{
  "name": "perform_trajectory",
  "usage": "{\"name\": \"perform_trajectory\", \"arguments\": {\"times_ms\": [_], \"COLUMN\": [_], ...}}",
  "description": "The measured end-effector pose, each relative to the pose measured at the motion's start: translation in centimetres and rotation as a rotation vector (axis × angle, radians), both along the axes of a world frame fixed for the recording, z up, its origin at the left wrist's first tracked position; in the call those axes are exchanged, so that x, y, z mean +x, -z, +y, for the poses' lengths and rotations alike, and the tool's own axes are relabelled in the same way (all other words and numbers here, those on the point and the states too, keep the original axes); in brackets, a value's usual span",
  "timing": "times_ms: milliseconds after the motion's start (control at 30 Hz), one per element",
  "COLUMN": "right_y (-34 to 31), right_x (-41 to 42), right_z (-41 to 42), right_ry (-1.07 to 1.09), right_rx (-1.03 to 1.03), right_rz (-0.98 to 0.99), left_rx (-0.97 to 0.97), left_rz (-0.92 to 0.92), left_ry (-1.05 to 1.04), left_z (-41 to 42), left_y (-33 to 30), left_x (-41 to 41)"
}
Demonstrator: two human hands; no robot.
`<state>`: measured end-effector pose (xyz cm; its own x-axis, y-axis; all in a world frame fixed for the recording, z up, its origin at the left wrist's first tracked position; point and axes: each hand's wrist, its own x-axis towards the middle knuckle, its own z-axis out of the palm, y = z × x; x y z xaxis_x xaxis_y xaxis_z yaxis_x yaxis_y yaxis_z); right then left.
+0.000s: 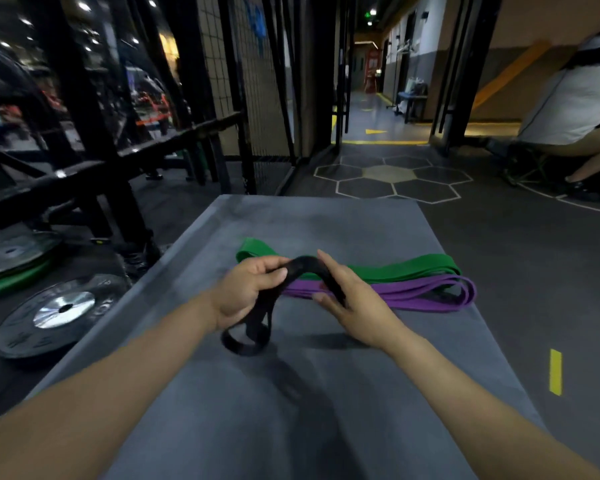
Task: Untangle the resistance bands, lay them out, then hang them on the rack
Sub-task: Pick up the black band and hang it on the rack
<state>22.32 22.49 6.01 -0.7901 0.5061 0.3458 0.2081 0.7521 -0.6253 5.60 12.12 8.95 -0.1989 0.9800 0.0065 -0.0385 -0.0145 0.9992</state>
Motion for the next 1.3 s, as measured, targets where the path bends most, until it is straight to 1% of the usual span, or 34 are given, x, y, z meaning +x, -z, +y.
{"name": "perform_trajectory", "arguments": {"times_ms": [100,167,233,333,400,467,500,567,633,733,833,933,1000,1100,1167,1233,1300], "right_y": [-3.7,-5.9,-7.9,-10.6,-12.2,-13.7,-14.3,-15.5,-16.8,-18.6,-20.3,-21.7,-22.9,-24.3,-25.3,-26.0,-26.7], "right_x": [-2.1,-3.8,-5.5,-8.3,-10.4,-12.4,-13.3,-15.2,-16.7,-18.6,-20.2,-21.5,-22.3,-24.0,-25.3,-26.4,-27.4], "right_z": [-3.5,-6.1,-8.9,-12.9,-15.5,-17.8,-18.9,-21.0,-23.1,-26.1,-27.9,-29.0,-29.8,-31.3,-32.0,-32.7,-33.3], "right_ry": [-0.016,-0.021,-0.008,-0.063,-0.104,-0.136,-0.164,-0.211,-0.249,-0.315,-0.36,-0.407,-0.443,-0.442,-0.454,-0.45,-0.458], "right_rx": [-0.055,-0.088,-0.075,-0.024,-0.044,-0.008,0.02,0.022,0.004,0.1,0.087,0.117,0.085,0.139,0.157,0.174,0.193], "right_rz": [0.127,0.171,0.241,0.394,0.406,0.387,0.374,0.355,0.36,0.418,0.461,0.464,0.47,0.58,0.627,0.623,0.621], "left_rx": [0.086,0.151,0.212,0.286,0.303,0.314,0.334,0.386,0.378,0.337,0.345,0.423,0.457,0.505,0.544,0.565,0.569], "left_rz": [-0.083,-0.118,-0.129,-0.249,-0.318,-0.382,-0.382,-0.333,-0.198,0.0,0.187,0.27,0.328,0.441,0.448,0.431,0.462], "left_ry": [-0.093,-0.145,-0.231,-0.419,-0.544,-0.614,-0.63,-0.625,-0.665,-0.891,-1.088,-1.166,-1.211,-1.33,-1.401,-1.459,-1.52], "left_z": [-3.7,-6.5,-9.3,-13.1,-15.8,-18.4,-19.8,-22.4,-24.6,-27.6,-30.3,-32.4,-33.4,-34.2,-34.5,-34.8,-35.0], "left_y": [-3.5,-5.8,-7.9,-10.5,-12.1,-13.5,-14.2,-15.4,-16.3,-17.3,-18.5,-19.4,-20.0,-21.2,-22.2,-23.0,-23.6], "left_x": [0.1,0.4,0.4,-0.5,-1.6,-2.5,-2.7,-3.3,-3.8,-5.6,-6.7,-7.1,-7.3,-8.2,-9.1,-10.0,-11.2]}}
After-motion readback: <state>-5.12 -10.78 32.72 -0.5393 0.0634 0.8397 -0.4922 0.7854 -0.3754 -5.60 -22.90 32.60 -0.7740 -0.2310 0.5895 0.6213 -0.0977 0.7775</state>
